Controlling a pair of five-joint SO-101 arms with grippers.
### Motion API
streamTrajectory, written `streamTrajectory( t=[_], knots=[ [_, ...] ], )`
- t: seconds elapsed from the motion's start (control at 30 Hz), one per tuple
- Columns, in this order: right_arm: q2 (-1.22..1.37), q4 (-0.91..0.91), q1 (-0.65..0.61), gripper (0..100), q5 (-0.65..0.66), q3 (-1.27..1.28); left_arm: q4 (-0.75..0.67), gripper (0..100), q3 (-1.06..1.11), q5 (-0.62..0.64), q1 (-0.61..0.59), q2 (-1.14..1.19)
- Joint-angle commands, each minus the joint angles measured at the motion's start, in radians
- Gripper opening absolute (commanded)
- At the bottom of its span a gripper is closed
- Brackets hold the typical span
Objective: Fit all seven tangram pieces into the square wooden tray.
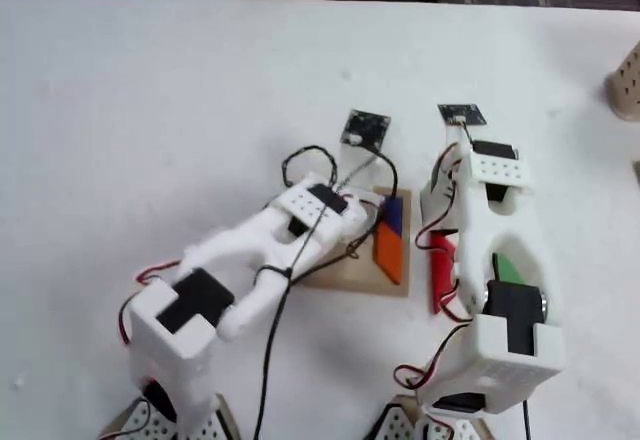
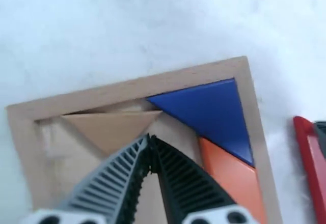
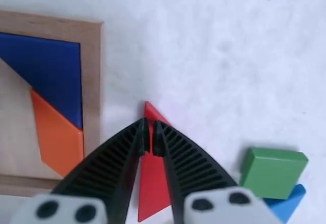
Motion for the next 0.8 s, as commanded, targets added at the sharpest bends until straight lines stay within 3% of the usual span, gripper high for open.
streamTrajectory(
  t=[0.0, 0.5, 0.77],
  knots=[
    [-0.053, -0.012, 0.007, 2.1, -0.009, -0.003, 0.009, 2, -0.049, 0.003, -0.035, 0.001],
    [-0.053, -0.012, 0.007, 2.1, -0.009, -0.003, -0.063, 2, -0.052, 0.003, -0.085, 0.010],
    [-0.053, -0.012, 0.007, 1.9, -0.009, -0.002, 0.031, 2, -0.043, 0.002, -0.058, -0.079]
  ],
)
